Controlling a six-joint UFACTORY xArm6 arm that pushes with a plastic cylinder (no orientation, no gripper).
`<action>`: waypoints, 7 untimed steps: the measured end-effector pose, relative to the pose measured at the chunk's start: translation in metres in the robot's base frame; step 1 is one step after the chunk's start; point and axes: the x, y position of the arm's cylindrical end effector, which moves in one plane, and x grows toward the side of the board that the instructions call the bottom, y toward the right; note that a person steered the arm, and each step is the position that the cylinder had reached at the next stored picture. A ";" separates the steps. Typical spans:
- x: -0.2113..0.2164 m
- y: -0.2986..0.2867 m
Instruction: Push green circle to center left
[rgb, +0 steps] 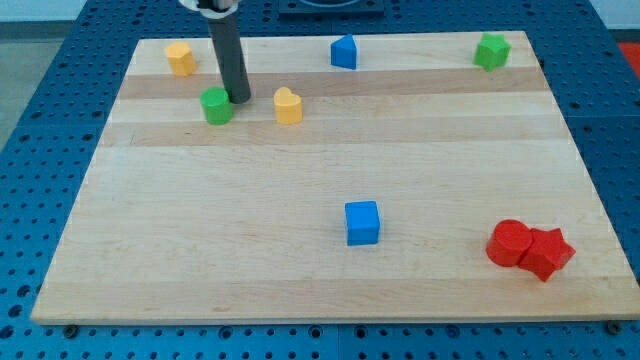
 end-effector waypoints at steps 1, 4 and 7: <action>0.003 -0.018; 0.027 -0.059; 0.037 -0.080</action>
